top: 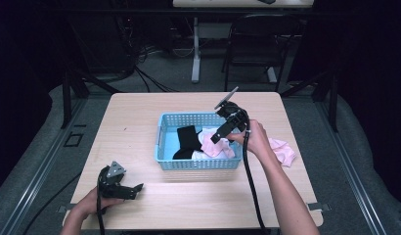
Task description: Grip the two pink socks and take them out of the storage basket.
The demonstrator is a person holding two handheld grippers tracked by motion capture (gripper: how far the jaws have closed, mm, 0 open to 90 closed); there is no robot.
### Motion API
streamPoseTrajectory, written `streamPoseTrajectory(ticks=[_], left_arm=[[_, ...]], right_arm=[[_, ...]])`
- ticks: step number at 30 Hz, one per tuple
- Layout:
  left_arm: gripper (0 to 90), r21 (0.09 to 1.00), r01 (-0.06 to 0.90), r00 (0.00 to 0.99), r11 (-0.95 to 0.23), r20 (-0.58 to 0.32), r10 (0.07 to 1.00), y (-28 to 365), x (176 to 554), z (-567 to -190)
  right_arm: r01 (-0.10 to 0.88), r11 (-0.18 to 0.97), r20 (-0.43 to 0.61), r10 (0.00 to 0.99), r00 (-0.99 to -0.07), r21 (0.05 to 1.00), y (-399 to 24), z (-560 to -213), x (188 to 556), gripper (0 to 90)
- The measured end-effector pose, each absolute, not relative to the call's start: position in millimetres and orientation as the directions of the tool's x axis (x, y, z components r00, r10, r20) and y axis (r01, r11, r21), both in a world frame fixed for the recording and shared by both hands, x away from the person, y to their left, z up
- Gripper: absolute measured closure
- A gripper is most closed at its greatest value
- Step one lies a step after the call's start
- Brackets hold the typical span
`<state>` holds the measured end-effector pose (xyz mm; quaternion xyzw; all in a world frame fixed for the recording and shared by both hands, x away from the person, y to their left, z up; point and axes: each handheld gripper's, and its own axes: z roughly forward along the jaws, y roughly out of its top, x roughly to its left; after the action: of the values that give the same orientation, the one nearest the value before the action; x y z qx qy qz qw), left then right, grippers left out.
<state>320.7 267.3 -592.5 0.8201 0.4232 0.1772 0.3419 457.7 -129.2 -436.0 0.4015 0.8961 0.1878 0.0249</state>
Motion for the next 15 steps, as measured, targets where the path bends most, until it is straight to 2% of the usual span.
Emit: streamPoseTrajectory(ticks=[9,12,14,15], left_arm=[[0.0,0.711,0.573,0.579,-0.408,0.001,0.815,267,321,-592],[0.0,0.711,0.573,0.579,-0.408,0.001,0.816,267,321,-593],[0.0,0.711,0.573,0.579,-0.408,0.001,0.816,267,321,-592],[0.0,0.711,0.573,0.579,-0.408,0.001,0.815,267,321,-592]], right_arm=[[0.74,0.617,0.122,0.74,-0.661,0.267,-118,-468,474,0.3],[0.753,0.602,0.131,0.751,-0.647,0.267,-116,-477,477,4.8],[0.756,0.599,0.136,0.753,-0.644,0.264,-115,-481,480,13.2],[0.753,0.613,0.131,0.748,-0.65,0.238,-116,-482,482,14.4]])
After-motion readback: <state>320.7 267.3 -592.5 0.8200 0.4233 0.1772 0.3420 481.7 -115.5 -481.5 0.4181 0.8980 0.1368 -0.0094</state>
